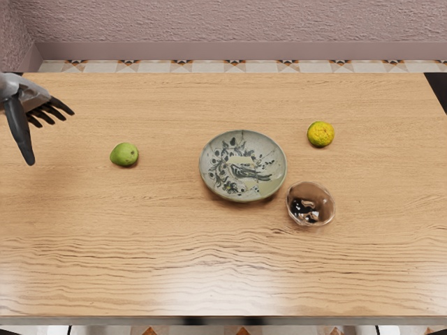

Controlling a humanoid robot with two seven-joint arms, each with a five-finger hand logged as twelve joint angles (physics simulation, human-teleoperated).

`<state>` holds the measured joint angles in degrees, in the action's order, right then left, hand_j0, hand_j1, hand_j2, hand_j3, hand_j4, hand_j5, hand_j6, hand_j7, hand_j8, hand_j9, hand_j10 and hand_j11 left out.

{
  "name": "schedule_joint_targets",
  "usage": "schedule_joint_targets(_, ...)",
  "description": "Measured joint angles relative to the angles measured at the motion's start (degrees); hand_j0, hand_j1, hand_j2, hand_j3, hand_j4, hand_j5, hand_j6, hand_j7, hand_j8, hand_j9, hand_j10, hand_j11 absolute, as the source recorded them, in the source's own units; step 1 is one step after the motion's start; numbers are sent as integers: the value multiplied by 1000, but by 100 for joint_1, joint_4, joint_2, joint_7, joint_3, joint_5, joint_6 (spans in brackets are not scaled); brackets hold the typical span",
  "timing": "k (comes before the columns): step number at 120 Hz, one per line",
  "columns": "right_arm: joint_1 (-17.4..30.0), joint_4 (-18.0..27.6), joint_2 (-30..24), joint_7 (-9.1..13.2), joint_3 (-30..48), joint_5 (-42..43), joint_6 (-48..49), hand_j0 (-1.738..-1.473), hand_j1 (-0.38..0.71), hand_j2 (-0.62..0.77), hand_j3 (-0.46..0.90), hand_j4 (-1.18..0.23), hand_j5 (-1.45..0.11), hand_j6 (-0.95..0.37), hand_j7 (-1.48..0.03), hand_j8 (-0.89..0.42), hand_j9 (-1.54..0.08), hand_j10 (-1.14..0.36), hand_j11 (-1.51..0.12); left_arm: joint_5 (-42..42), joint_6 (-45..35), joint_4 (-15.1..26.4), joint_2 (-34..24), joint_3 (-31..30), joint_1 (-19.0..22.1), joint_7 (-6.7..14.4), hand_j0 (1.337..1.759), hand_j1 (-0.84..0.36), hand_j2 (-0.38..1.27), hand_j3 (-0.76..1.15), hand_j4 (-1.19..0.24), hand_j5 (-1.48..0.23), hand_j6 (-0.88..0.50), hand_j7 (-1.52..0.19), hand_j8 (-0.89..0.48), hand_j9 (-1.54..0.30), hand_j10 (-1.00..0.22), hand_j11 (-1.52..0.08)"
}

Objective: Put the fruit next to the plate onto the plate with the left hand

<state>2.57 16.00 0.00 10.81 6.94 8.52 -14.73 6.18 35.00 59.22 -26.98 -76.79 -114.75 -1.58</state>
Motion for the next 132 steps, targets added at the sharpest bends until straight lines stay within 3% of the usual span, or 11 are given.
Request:
schedule_joint_targets(39,-60,0,0,0,1,0,38,-1658,-349,0,0,0,0,0,0,0,0,0,0,-51,0,-75,-6,38,14,1,1658,303,7,0,-39,-50,-39,-50,-39,-50,-39,-50)
schedule_joint_targets(49,-62,0,0,0,1,0,39,-1658,-349,0,0,0,0,0,0,0,0,0,0,-179,0,-130,-318,187,31,130,1658,304,7,0,-38,-49,-38,-49,-38,-49,-38,-49)
schedule_joint_targets(61,-63,0,0,0,1,0,40,-1658,-349,0,0,0,0,0,0,0,0,0,0,-278,0,-160,-281,358,70,256,1658,305,7,0,-38,-48,-38,-48,-38,-48,-37,-48)
schedule_joint_targets(70,-63,-1,0,0,1,0,40,-1658,-349,0,0,0,0,0,0,0,0,0,0,-317,0,-160,349,411,-185,296,1658,309,7,0,-35,-44,-35,-44,-35,-44,-34,-44)
schedule_joint_targets(84,-63,-2,0,0,1,0,40,-1658,-349,0,0,0,0,0,0,0,0,0,0,-120,-44,-140,1125,610,-62,339,1658,312,6,0,-32,-40,-32,-40,-32,-40,-31,-40)
schedule_joint_targets(90,-63,-1,0,0,1,0,40,-1658,-349,0,0,0,0,0,0,0,0,0,0,22,-323,-80,1239,655,-67,415,1658,313,5,0,-31,-39,-31,-39,-31,-39,-30,-39)
schedule_joint_targets(103,-63,-1,0,0,1,0,40,-1658,-349,0,0,0,0,0,0,0,0,0,0,454,-1558,327,1654,722,-93,1104,1658,314,5,0,-29,-37,-29,-37,-29,-37,-29,-37)
schedule_joint_targets(113,-63,-1,0,0,1,0,40,-1658,-349,0,0,0,0,0,0,0,0,0,0,575,-2319,617,1836,820,-25,1398,1658,316,5,0,-28,-36,-28,-36,-28,-36,-28,-36)
schedule_joint_targets(126,-64,-1,0,0,1,0,40,-1658,-349,0,0,0,0,0,0,0,0,0,0,640,-3026,828,1927,985,359,1487,1658,318,5,0,-27,-34,-27,-34,-27,-34,-27,-34)
schedule_joint_targets(132,-64,0,0,0,1,0,40,-1658,-349,0,0,0,0,0,0,0,0,0,0,655,-3267,908,1961,995,373,1187,1658,318,5,0,-26,-34,-27,-34,-27,-34,-26,-34)
